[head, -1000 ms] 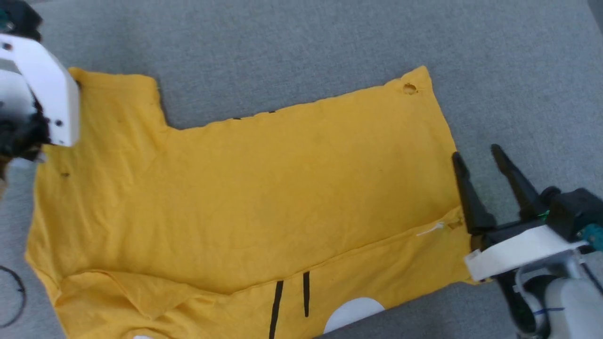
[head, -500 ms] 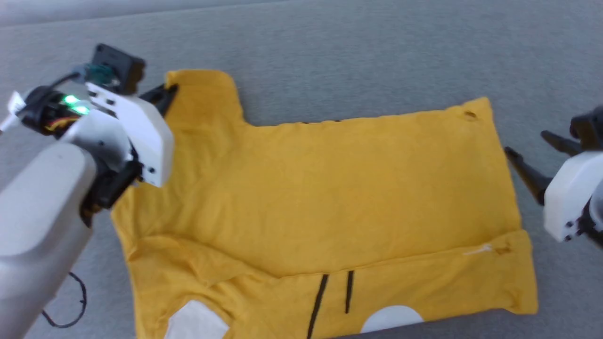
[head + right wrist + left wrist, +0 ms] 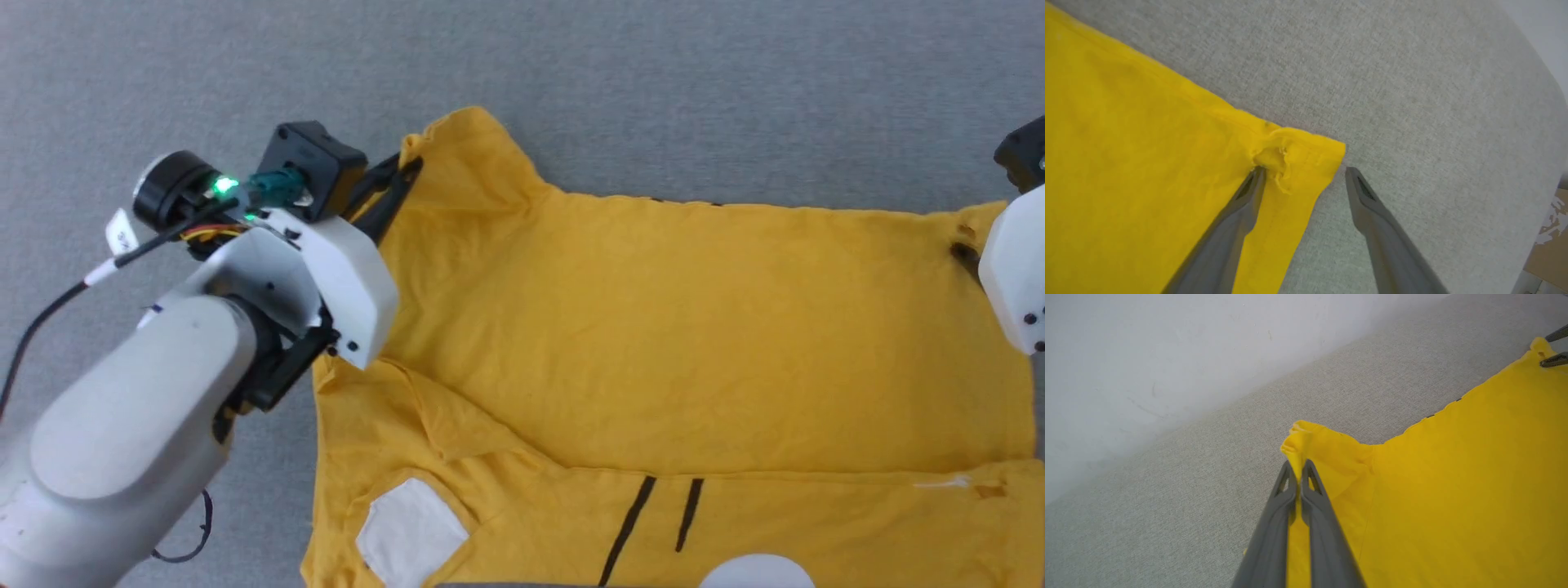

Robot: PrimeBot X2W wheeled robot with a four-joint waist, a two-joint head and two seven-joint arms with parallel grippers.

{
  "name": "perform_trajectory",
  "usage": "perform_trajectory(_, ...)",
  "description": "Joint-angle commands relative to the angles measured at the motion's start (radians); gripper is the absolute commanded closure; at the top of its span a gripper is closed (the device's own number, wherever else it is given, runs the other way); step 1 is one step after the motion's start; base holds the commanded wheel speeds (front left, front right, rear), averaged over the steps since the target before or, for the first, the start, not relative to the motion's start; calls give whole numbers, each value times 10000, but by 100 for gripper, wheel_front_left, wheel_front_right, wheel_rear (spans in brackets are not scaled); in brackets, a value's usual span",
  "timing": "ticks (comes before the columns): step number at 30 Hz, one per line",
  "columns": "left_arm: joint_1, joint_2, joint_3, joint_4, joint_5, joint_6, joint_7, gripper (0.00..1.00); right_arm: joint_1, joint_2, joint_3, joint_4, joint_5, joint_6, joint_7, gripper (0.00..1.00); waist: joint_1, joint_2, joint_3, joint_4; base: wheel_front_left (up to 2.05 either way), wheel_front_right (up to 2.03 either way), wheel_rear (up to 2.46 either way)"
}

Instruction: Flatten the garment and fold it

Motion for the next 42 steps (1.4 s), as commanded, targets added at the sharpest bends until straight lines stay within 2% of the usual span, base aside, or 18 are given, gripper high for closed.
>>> perform_trajectory(1,95,-100,-57,-76,89,80,-66,100,-93,-13,181,272,6,-15,38,0,0,0,300,343,0,0,0)
perform_trajectory(5,124,-281,-153,-106,113,107,-167,100,-144,-62,1043,954,257,-15,60,0,0,0,353,476,0,0,0)
perform_trajectory(6,134,-305,-166,-77,110,101,-201,100,-140,-87,1259,1049,364,-15,59,54,0,0,356,493,0,0,0)
perform_trajectory(7,149,-323,-173,-33,97,93,-236,100,-152,-115,1450,1116,470,-15,13,100,0,0,354,503,0,0,0)
perform_trajectory(12,323,-374,-109,298,-30,133,-509,100,-377,-125,1738,1550,824,-15,-895,100,0,0,103,430,0,0,0)
perform_trajectory(17,828,-194,130,552,-343,286,-884,100,-493,145,1392,1849,1020,-15,-2284,100,0,0,-563,208,0,0,0)
perform_trajectory(22,1701,287,337,321,-723,546,-1050,100,19,333,788,1830,1189,-15,-3322,100,0,0,-1477,47,0,0,0)
perform_trajectory(29,3299,1133,504,-761,-1290,1070,-1104,100,1913,549,-595,1054,1000,-15,-4325,100,0,0,-2668,8,0,0,0)
perform_trajectory(33,4331,1665,391,-1429,-1507,1385,-1016,100,3313,889,-1618,276,857,-15,-4460,100,0,0,-3046,-10,0,0,0)
perform_trajectory(37,5230,2076,204,-1990,-1662,1669,-927,100,4722,1231,-2334,-666,615,-15,-4145,100,0,0,-3176,-17,0,0,0)
perform_trajectory(42,6038,2340,-238,-2249,-1739,1750,-721,100,6148,1493,-3157,-1405,464,-15,-3519,100,0,0,-3142,-32,0,0,0)
